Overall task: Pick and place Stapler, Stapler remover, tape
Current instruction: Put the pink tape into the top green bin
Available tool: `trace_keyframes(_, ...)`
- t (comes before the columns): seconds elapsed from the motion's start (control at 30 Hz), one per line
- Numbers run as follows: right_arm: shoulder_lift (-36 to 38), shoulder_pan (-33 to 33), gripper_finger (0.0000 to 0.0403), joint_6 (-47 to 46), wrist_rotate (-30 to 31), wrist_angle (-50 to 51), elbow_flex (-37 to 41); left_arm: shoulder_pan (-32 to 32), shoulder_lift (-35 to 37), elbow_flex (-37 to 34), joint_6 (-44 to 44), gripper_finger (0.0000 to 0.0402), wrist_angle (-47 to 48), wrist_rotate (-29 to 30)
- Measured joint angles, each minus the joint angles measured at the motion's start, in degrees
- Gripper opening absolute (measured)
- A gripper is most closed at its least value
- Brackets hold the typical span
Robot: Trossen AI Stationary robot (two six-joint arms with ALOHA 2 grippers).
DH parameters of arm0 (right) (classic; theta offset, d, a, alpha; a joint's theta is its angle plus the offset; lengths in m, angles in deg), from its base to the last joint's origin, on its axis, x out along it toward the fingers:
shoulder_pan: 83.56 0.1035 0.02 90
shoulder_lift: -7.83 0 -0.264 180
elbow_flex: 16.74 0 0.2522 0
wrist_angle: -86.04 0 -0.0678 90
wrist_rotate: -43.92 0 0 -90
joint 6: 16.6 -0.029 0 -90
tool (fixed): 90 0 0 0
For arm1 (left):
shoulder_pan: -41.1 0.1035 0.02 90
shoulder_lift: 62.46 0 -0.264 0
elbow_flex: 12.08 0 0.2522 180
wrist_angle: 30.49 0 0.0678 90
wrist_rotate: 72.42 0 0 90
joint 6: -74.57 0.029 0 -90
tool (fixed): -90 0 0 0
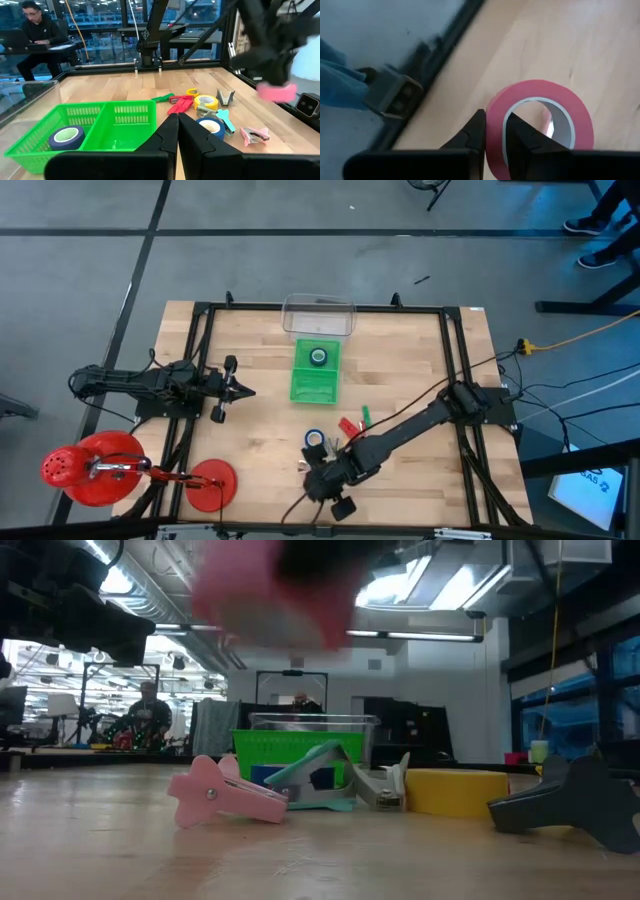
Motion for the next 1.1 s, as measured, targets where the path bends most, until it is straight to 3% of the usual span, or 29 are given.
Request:
trace_keyframes(0.47,0.15,-2.72,0.0045,11.97,0.31,7.47,-17.92,0.0,0.0,0.01,-0.02,0.0006,0.0,0.0)
trace_keyframes(1.1,0.22,-13.75,0.0046,22.52,0.42,18.65,-18.7,0.0,0.0,0.0,-0.01,0.0004,0.0,0.0)
